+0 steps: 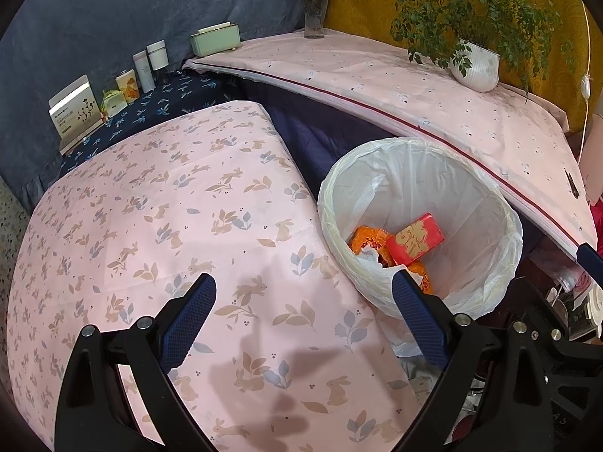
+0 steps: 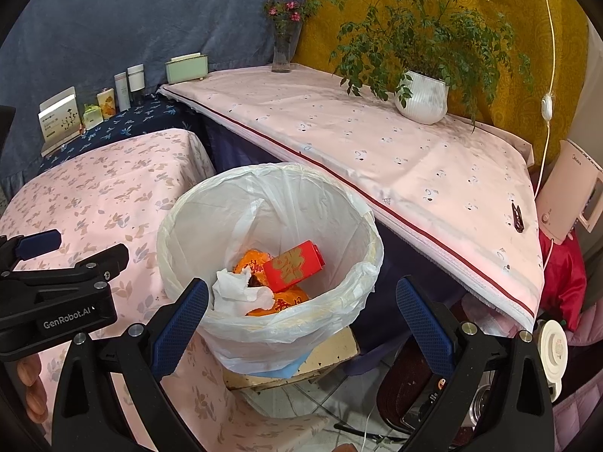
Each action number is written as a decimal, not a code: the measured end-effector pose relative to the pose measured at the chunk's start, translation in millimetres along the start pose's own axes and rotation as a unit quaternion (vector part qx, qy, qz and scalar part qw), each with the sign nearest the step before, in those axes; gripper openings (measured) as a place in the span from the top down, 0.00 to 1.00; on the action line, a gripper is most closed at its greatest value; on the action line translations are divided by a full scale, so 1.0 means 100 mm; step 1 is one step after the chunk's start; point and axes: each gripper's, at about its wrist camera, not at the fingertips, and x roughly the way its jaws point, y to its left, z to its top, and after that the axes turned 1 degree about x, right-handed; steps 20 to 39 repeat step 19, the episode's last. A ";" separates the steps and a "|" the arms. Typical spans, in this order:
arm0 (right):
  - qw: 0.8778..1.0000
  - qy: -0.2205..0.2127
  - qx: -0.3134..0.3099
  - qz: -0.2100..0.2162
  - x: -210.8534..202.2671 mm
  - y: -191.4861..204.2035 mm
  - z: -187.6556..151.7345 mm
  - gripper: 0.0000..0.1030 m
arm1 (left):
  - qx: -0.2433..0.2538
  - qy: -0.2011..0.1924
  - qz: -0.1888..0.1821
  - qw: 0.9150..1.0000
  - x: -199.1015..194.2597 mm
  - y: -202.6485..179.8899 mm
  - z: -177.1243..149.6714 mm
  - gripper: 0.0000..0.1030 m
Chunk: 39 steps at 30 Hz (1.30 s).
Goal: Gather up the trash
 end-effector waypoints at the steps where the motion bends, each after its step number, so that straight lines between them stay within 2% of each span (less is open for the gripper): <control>1: 1.000 0.001 0.000 0.000 0.01 0.00 0.00 0.07 | 0.000 0.000 0.000 1.000 0.00 0.00 0.00 0.13; 19: 1.000 0.008 0.005 -0.007 0.08 0.00 0.01 0.07 | -0.001 0.006 -0.017 1.000 0.09 0.03 0.01 0.13; 39: 1.000 0.008 0.005 -0.007 0.08 0.00 0.01 0.07 | -0.001 0.006 -0.017 1.000 0.09 0.03 0.01 0.13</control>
